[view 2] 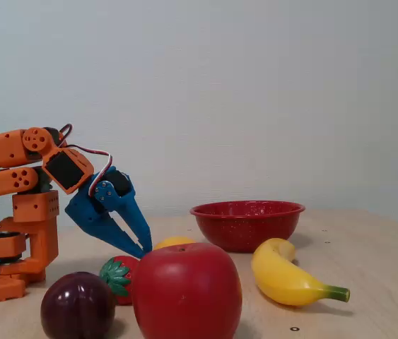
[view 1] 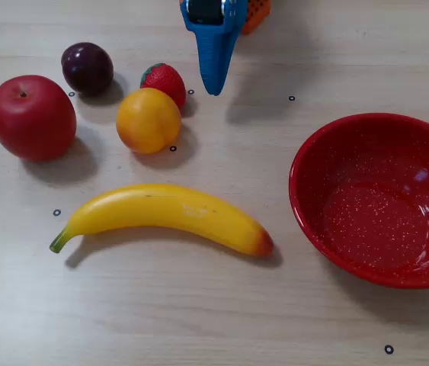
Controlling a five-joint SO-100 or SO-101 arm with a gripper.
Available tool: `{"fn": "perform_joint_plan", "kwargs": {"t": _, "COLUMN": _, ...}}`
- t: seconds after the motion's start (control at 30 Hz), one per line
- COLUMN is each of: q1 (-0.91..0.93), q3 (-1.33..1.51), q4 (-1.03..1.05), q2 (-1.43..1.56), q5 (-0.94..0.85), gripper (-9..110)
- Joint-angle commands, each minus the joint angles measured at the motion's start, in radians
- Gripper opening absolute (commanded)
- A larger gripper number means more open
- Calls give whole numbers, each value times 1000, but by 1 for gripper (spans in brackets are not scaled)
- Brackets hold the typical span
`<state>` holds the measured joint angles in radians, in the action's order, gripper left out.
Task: Put the banana in the red bowl.
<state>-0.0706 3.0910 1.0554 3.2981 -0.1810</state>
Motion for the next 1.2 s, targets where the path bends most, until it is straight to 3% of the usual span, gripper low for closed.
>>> {"fn": "perform_joint_plan", "kwargs": {"t": 0.0, "q1": 58, "q3": -66, "q4": -12, "q2": 12, "q5": -189, "gripper": 0}}
{"fn": "perform_joint_plan", "kwargs": {"t": 0.4, "q1": 61, "q3": -109, "q4": -66, "q2": -74, "q5": -149, "gripper": 0}}
{"fn": "perform_joint_plan", "kwargs": {"t": 0.73, "q1": 46, "q3": -502, "q4": -103, "q2": -549, "q5": -103, "gripper": 0}}
{"fn": "perform_joint_plan", "kwargs": {"t": 1.17, "q1": -63, "q3": -1221, "q4": 187, "q2": -1272, "q5": -38, "gripper": 0}}
